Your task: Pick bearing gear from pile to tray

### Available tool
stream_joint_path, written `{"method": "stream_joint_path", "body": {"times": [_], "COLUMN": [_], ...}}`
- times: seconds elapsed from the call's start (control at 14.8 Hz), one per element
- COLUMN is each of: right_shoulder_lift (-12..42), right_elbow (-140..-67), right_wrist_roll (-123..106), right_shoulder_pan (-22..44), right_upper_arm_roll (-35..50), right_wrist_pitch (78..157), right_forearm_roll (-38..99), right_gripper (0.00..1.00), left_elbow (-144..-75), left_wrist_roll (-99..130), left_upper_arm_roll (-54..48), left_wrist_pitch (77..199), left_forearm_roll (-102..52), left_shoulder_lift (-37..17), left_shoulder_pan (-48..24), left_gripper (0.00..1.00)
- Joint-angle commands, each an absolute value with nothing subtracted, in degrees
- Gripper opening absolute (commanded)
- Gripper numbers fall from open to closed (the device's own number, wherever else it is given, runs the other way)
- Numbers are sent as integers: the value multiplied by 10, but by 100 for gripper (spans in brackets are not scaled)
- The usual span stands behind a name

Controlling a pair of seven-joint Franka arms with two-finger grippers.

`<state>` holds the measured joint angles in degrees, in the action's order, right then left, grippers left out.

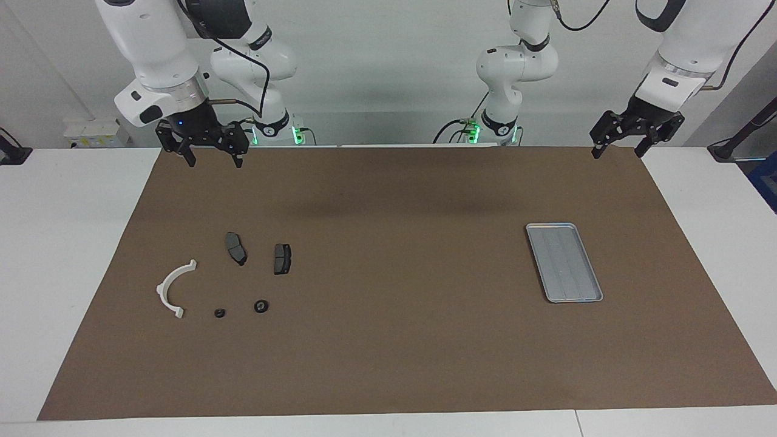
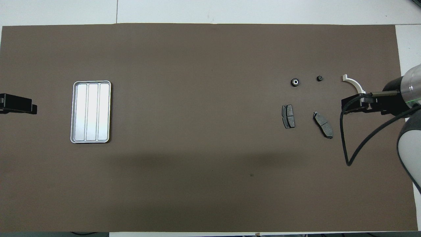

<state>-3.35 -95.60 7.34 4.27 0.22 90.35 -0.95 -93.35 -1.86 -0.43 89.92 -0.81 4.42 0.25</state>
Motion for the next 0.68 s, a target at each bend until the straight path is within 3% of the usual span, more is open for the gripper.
{"method": "stream_joint_path", "body": {"times": [0.0, 0.61], "right_shoulder_lift": [-37, -41], "right_elbow": [-956, -957], "right_wrist_roll": [61, 56], "right_shoulder_pan": [40, 40], "right_upper_arm_roll": [-2, -2], "right_wrist_pitch": [910, 915], "right_forearm_roll": [4, 4], "right_gripper": [100, 100], "left_elbow": [-937, -937], "left_wrist_roll": [-24, -24], "left_upper_arm_roll": [3, 3], "left_wrist_pitch": [892, 892], "left_forearm_roll": [-13, -13], "left_shoulder_lift": [49, 49], "left_shoulder_pan": [-4, -5], "left_gripper": [100, 100]}}
